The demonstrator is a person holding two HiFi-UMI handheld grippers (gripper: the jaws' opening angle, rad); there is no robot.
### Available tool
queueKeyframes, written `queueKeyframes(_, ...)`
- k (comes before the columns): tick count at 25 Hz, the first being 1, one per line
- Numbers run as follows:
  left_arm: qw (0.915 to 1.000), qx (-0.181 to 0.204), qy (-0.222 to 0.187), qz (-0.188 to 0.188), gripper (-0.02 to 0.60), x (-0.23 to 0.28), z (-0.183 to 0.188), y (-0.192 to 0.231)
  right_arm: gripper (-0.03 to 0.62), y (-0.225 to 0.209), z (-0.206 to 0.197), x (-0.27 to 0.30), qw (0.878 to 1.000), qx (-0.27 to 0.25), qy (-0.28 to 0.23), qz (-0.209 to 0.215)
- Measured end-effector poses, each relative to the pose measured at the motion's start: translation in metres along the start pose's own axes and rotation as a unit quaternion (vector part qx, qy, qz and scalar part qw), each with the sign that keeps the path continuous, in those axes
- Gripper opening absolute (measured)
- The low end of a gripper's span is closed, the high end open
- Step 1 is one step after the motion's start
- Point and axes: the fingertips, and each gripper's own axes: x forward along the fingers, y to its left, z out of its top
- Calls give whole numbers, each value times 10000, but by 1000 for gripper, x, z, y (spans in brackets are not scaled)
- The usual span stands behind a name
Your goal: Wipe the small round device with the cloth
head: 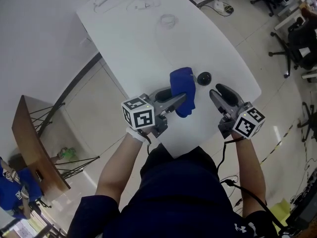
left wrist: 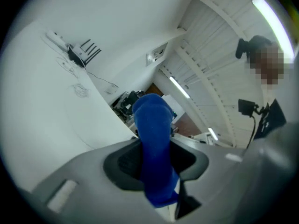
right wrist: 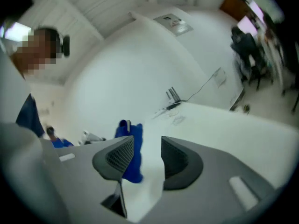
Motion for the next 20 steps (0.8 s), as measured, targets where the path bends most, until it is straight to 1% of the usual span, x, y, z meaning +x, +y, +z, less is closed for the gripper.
queueKeyframes(1, 9994, 172, 138, 274, 149, -1, 0, 13, 184, -13, -2, 3, 9973, -553, 132, -462)
queueKeyframes(2, 9970, 424, 365, 533, 149, 0, -2, 24, 183, -25, -4, 7, 9902, -1068, 294, -847)
queueKeyframes(3, 9922, 747, 655, 760, 149, 3, -4, 32, 179, -35, -8, 11, 9814, -1491, 474, -1116)
queueKeyframes(4, 9848, 1106, 962, 934, 150, 9, -6, 37, 181, -43, -12, 17, 9730, -1809, 659, -1272)
queueKeyframes(6, 9675, 1764, 1461, 1067, 150, 23, -8, 40, 180, -51, -22, 31, 9618, -2179, 997, -1327)
queueKeyframes(7, 9605, 2010, 1619, 1040, 150, 30, -7, 39, 179, -52, -28, 37, 9590, -2265, 1132, -1273)
queueKeyframes(9, 9492, 2393, 1823, 924, 150, 44, -4, 33, 178, -53, -37, 47, 9557, -2364, 1322, -1153)
queueKeyframes(10, 9422, 2602, 1919, 879, 152, 50, -2, 33, 178, -53, -40, 51, 9535, -2426, 1388, -1124)
queueKeyframes(13, 9132, 3299, 2260, 784, 152, 65, 0, 39, 167, -54, -47, 56, 9466, -2601, 1537, -1125)
queueKeyframes(14, 9070, 3399, 2383, 708, 152, 69, -1, 41, 164, -55, -48, 56, 9455, -2621, 1558, -1143)
queueKeyframes(15, 9040, 3410, 2505, 614, 152, 73, -4, 43, 160, -55, -49, 56, 9448, -2629, 1564, -1175)
queueKeyframes(20, 9041, 3092, 2943, 218, 152, 90, -9, 59, 144, -56, -49, 56, 9450, -2570, 1548, -1303)
